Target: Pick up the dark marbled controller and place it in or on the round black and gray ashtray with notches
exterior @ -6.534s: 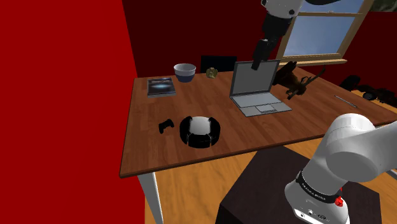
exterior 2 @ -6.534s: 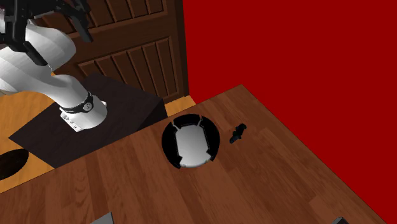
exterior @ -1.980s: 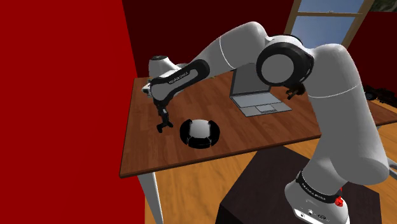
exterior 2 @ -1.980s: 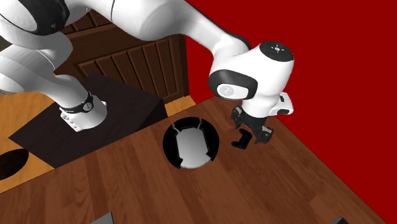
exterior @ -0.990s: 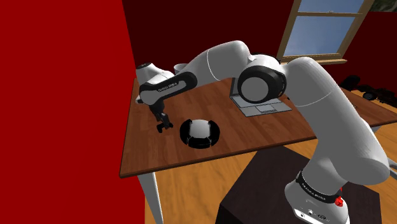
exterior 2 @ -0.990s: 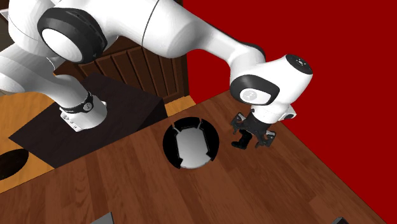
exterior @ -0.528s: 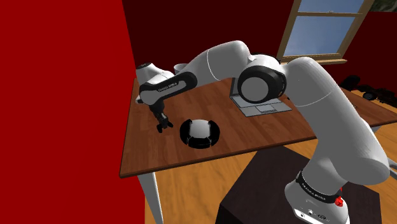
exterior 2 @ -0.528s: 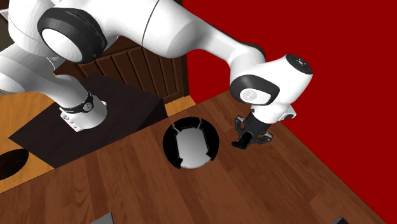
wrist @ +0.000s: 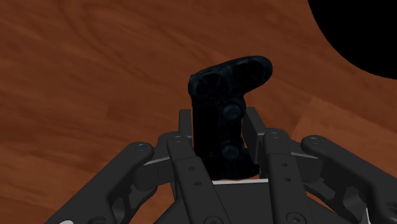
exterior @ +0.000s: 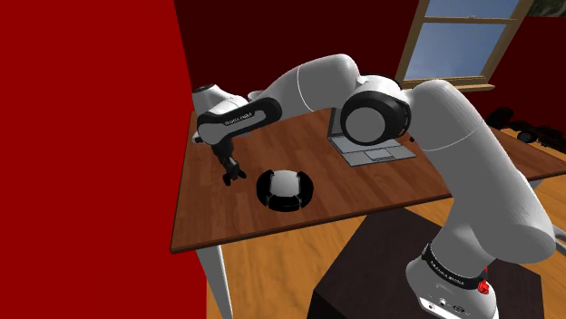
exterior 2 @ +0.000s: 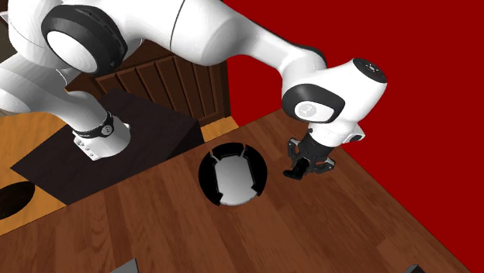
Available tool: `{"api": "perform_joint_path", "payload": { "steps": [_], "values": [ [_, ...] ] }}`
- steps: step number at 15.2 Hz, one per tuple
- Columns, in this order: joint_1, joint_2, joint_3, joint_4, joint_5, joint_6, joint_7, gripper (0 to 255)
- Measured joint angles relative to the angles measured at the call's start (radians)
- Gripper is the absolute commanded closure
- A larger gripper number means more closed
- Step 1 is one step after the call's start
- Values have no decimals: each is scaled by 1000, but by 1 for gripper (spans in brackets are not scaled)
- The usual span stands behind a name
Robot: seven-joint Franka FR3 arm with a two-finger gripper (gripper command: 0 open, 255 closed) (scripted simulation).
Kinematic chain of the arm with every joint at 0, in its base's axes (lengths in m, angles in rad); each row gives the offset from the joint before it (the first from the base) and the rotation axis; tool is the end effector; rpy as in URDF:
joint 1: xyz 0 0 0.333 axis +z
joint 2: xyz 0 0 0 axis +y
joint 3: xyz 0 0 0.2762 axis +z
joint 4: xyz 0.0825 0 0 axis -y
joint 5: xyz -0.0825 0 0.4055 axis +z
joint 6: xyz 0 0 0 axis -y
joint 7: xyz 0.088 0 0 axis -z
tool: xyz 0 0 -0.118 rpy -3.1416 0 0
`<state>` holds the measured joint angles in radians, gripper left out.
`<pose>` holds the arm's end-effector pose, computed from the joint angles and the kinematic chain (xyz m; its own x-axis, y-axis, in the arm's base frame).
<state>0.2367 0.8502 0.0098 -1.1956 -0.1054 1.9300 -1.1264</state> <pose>0.7145 0.1695 0.2141 0.1517 0.9801 -0.1281 0.9845 -0.1613 -0.0685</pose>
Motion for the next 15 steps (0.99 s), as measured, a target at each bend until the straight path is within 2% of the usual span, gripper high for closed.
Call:
{"api": "perform_joint_path", "payload": {
  "steps": [15],
  "values": [
    [0, -72, 1, 76, 4, -148, -14, 255]
  ]
}}
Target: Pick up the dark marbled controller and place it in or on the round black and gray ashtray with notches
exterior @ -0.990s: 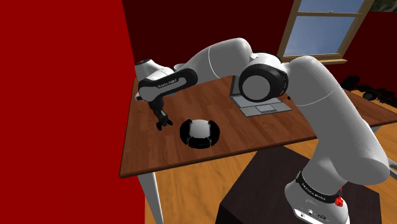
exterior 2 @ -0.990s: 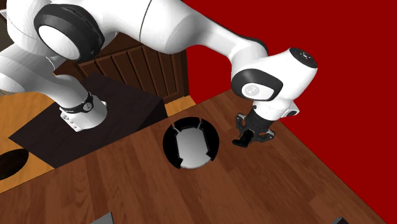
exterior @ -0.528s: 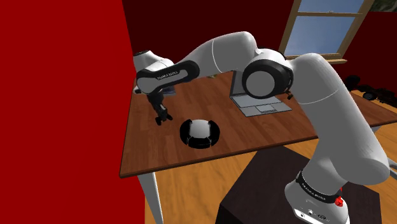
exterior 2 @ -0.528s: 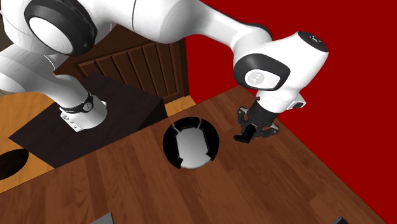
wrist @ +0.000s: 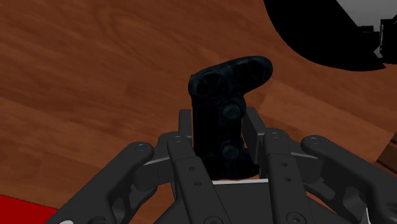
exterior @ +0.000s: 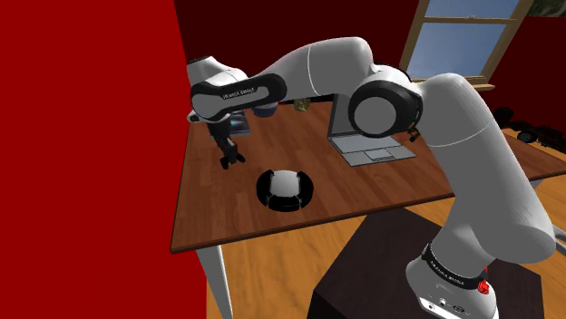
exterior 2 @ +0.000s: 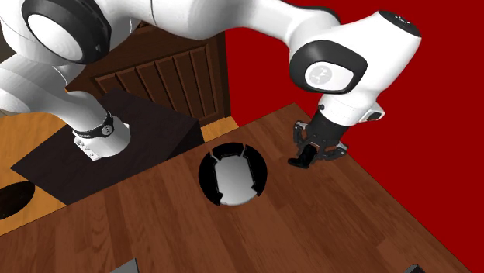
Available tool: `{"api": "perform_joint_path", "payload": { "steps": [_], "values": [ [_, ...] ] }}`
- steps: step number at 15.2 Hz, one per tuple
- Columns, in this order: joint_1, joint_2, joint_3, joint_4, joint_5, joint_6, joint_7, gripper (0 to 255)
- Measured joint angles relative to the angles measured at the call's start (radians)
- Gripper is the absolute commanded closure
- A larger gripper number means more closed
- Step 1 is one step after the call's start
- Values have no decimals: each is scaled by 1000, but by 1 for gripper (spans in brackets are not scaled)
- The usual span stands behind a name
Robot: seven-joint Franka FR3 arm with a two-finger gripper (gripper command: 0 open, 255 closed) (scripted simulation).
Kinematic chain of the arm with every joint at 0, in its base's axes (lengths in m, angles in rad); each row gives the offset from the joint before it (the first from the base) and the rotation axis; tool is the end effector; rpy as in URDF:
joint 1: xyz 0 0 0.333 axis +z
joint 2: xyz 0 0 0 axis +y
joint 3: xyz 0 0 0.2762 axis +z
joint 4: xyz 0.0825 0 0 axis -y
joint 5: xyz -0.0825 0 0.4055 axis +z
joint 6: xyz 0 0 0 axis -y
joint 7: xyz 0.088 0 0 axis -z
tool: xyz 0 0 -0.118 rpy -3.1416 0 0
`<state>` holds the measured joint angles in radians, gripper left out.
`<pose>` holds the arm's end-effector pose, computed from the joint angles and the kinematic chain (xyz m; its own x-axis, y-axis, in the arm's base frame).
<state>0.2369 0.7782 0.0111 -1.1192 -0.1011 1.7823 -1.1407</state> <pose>0.7175 0.1695 0.2929 0.1516 0.9801 -0.1281 0.9845 -0.1612 -0.0685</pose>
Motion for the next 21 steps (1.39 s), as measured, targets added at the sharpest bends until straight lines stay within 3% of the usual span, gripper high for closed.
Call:
{"api": "perform_joint_path", "payload": {
  "steps": [2, 9, 15, 21],
  "values": [
    [-5, -63, 0, -94, -1, 31, -2, 255],
    [-36, -380, -8, -595, -6, 218, -17, 255],
    [-65, -610, -24, -911, -13, 308, -51, 255],
    [-70, -633, -28, -995, -17, 368, -52, 255]
  ]
}}
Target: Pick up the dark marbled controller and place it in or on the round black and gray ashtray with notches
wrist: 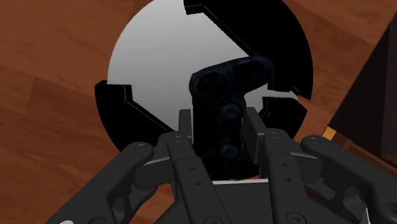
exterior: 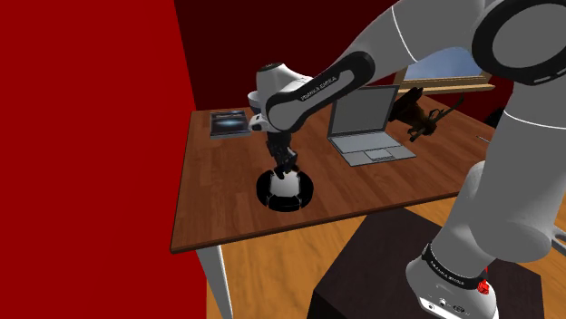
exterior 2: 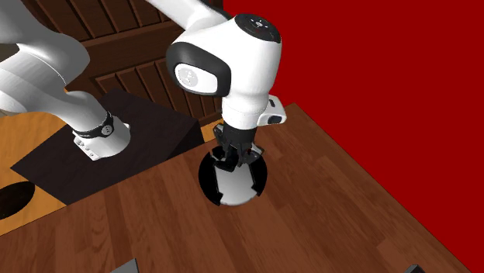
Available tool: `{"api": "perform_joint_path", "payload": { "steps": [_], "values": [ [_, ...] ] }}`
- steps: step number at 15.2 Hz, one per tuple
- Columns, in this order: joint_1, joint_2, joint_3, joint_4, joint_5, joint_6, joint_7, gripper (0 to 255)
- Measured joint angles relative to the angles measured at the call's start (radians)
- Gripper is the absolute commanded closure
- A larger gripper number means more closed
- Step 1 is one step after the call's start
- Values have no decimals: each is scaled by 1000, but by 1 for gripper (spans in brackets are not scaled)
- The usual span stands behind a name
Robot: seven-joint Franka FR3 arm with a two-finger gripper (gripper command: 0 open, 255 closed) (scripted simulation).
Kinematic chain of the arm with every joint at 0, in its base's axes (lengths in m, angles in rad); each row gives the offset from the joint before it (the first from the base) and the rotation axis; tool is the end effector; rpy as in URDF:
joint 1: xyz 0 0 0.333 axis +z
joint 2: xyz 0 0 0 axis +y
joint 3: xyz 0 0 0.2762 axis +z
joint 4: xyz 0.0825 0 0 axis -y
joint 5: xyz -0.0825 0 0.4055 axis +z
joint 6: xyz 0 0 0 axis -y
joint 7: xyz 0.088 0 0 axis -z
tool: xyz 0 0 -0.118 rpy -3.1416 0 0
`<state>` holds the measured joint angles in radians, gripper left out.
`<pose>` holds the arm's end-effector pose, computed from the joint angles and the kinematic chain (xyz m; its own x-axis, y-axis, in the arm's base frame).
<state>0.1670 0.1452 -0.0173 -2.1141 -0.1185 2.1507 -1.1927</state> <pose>0.5567 0.0779 0.2739 0.1516 0.9801 -0.1283 0.9845 -0.1613 -0.0690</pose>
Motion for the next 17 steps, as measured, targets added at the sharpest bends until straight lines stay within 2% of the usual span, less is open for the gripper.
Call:
{"api": "perform_joint_path", "payload": {
  "steps": [11, 17],
  "values": [
    [-1, 93, -3, -42, -10, 134, 16, 255],
    [-1, 102, -3, -44, -11, 146, 17, 255]
  ]
}}
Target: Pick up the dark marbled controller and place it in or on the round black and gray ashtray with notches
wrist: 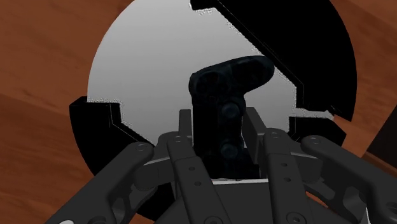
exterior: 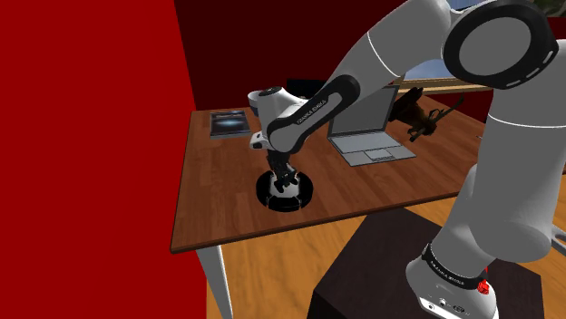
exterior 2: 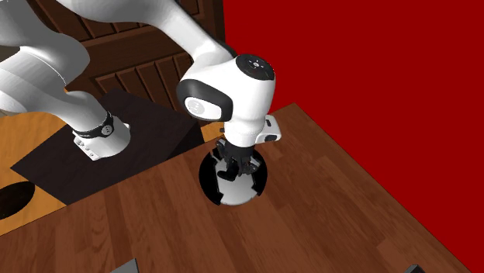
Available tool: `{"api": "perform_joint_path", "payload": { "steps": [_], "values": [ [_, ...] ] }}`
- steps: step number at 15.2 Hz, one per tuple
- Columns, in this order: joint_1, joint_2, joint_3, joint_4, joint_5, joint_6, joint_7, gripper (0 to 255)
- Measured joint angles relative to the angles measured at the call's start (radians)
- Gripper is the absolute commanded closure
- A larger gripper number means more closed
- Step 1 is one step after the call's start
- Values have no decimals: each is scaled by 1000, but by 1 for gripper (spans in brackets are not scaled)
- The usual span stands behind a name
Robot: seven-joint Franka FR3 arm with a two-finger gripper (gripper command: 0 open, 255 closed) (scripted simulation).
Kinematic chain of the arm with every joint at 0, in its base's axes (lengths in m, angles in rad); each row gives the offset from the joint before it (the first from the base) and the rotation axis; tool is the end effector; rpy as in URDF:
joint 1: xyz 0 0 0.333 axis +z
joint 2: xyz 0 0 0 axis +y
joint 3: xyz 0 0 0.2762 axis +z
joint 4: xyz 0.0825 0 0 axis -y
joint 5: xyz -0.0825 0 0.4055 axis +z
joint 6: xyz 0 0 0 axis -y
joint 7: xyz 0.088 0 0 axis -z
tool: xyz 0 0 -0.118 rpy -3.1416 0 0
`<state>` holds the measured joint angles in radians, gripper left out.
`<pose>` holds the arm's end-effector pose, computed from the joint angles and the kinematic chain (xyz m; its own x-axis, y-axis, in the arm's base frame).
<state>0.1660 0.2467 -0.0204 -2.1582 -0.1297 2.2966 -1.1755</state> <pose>0.5506 0.0766 0.2092 0.1516 0.9801 -0.1280 0.9846 -0.1612 -0.0682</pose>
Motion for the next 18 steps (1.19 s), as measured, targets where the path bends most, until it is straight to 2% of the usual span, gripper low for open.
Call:
{"api": "perform_joint_path", "payload": {
  "steps": [1, 7, 12, 18],
  "values": [
    [0, 0, 0, 0, 0, 0, 0, 0],
    [0, 1, 0, 0, 0, 0, 0, 0],
    [6, -59, 6, 47, 9, -105, -4, 0],
    [6, -67, 6, 51, 10, -119, -6, 0]
  ]
}}
